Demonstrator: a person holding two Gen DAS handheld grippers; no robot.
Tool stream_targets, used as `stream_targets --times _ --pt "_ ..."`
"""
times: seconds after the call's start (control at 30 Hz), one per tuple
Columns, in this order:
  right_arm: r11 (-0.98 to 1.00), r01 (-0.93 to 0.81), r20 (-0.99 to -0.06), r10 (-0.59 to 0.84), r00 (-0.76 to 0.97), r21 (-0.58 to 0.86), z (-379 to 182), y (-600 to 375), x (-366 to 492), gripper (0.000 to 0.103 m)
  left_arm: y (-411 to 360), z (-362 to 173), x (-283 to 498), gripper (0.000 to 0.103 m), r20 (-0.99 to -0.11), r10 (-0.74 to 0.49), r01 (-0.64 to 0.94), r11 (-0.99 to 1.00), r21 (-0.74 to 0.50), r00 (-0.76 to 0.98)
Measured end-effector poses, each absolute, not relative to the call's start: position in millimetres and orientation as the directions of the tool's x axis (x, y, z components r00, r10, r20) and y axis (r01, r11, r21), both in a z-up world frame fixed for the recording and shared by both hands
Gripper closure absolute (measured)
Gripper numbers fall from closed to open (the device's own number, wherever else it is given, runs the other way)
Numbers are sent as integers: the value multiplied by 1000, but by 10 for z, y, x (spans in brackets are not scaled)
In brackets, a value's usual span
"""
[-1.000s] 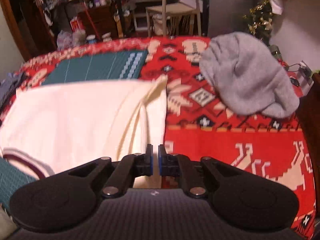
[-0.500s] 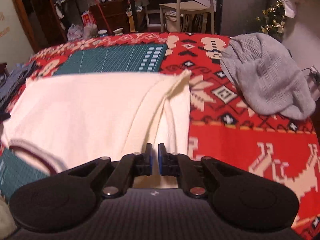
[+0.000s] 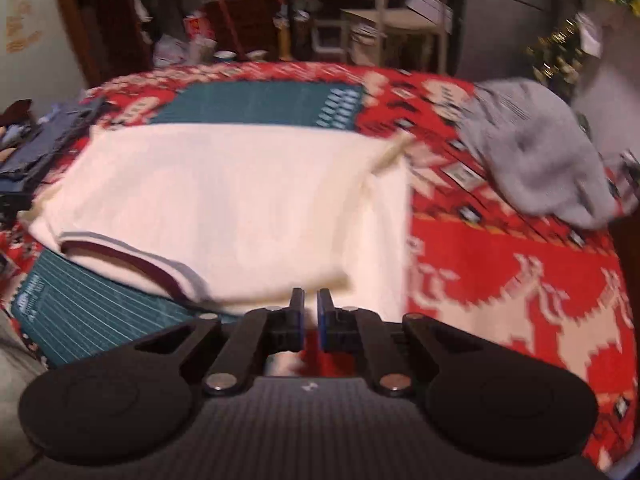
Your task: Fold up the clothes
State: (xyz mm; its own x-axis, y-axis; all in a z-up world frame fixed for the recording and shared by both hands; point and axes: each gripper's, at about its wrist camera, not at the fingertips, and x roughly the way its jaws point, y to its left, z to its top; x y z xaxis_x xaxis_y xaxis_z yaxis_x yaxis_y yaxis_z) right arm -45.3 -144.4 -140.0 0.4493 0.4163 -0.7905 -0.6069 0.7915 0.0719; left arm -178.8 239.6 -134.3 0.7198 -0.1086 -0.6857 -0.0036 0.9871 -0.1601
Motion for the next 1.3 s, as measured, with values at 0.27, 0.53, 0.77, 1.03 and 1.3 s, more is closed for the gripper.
stream_targets --times 0.27,0.53,0.77,1.03,1.3 --pt "782 -617 -791 432 433 90 -1444 -1388 -538 96 2175 -1556 -1899 96 -719 -162 56 984 -170 676" --pt "733 -673 -737 509 444 100 -1224 -1173 -570 96 2108 -1390 -1720 96 -659 -212 109 975 -195 721" --pt "703 -699 -774 514 371 133 -1480 -880 -563 96 1913 -1557 -1606 96 -696 -227 167 974 -155 681" --pt "688 -716 -761 526 380 119 -1411 -879 -667 96 1960 -1504 -1781 96 -684 -233 147 972 -182 691" --pt "669 -738 -745 537 395 91 -1450 -629 -516 96 1961 -1516 -1398 96 -677 -185 123 983 -139 713"
